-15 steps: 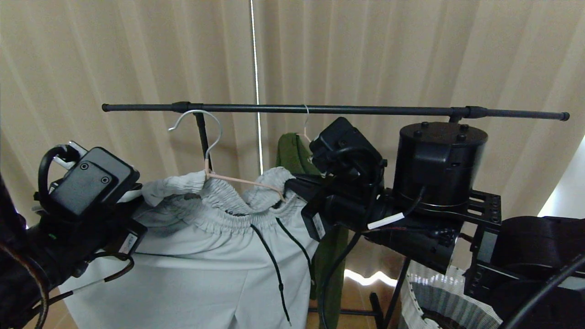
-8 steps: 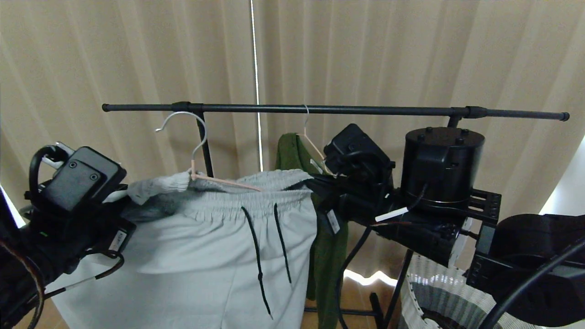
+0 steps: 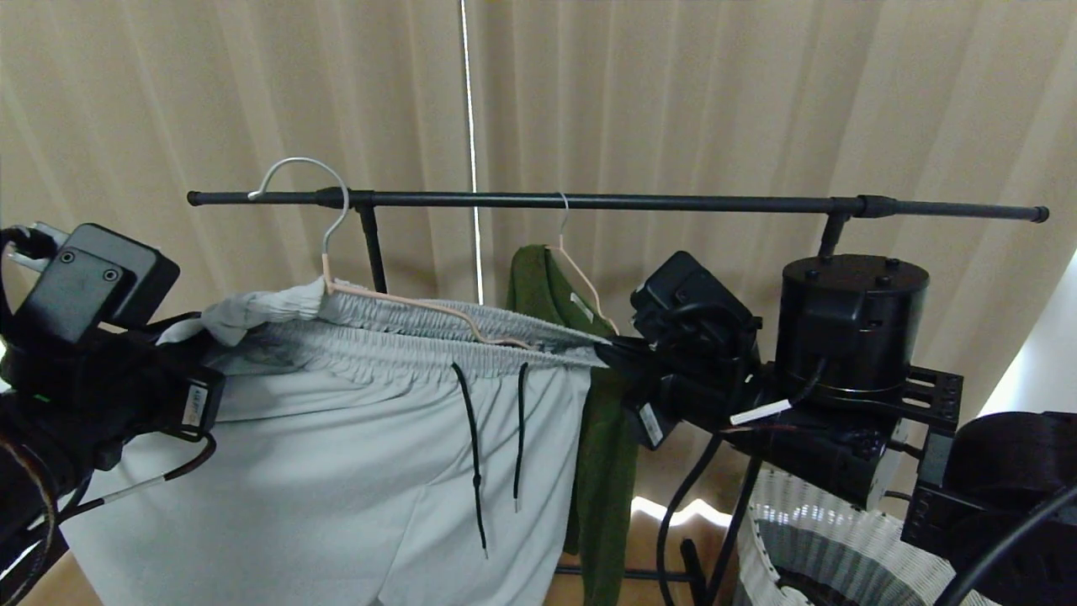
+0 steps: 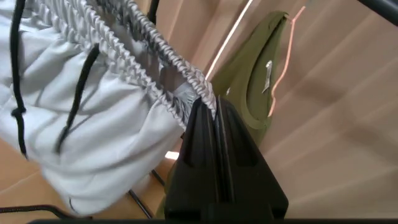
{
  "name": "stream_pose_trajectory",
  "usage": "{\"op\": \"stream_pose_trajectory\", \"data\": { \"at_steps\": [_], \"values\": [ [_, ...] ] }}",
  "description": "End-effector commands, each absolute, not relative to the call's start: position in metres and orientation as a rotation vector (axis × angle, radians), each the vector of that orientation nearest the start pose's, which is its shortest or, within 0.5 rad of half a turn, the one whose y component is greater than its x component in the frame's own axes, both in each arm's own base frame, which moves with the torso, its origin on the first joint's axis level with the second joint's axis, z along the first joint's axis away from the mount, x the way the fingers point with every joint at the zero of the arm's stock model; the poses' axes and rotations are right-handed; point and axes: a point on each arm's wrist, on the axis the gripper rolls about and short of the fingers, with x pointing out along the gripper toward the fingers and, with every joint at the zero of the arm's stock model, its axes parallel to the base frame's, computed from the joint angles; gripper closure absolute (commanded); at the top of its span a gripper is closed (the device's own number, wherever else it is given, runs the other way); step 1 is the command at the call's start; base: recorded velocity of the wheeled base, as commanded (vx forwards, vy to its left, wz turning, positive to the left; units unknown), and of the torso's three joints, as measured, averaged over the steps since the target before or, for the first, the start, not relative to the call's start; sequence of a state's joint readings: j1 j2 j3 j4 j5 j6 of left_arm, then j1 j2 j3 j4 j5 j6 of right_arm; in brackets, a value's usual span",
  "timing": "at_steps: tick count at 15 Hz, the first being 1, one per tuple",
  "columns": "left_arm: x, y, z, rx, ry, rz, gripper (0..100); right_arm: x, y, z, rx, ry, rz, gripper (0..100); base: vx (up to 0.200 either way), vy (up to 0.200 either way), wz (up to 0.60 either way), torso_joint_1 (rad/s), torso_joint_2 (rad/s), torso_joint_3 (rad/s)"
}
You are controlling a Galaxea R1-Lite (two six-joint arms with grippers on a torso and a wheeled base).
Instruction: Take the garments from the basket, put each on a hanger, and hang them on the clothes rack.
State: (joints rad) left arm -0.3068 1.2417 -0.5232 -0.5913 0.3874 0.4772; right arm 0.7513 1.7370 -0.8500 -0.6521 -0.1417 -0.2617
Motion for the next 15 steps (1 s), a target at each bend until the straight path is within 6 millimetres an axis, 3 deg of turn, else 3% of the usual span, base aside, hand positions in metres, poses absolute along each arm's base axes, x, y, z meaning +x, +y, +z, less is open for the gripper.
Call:
{"op": "stream_pose_trajectory", "data": {
  "at_steps": [1, 6, 7, 13, 15],
  "values": [
    [0.179, -0.054, 0.212, 0.506, 0.132, 0.018, 100, 0.228, 0.225, 0.186, -0.355, 0.124, 0.671, 100, 0.000, 0.000, 0.00, 0.000, 0.00, 0.000],
    [0.179, -0.064, 0.214, 0.465, 0.117, -0.028, 100, 0.224, 0.232, 0.183, -0.365, 0.131, 0.695, 100, 0.000, 0.000, 0.00, 0.000, 0.00, 0.000],
    [0.179, -0.064, 0.214, 0.466, 0.119, -0.028, 100, 0.223, 0.231, 0.183, -0.367, 0.135, 0.696, 0, 0.000, 0.000, 0.00, 0.000, 0.00, 0.000],
    [0.179, -0.071, 0.208, 0.476, 0.133, -0.067, 100, 0.226, 0.232, 0.191, -0.369, 0.054, 0.687, 0, 0.000, 0.000, 0.00, 0.000, 0.00, 0.000],
    [0.177, -0.084, 0.205, 0.462, 0.134, -0.132, 100, 0.230, 0.237, 0.195, -0.391, 0.020, 0.686, 0, 0.000, 0.000, 0.00, 0.000, 0.00, 0.000]
  ]
}}
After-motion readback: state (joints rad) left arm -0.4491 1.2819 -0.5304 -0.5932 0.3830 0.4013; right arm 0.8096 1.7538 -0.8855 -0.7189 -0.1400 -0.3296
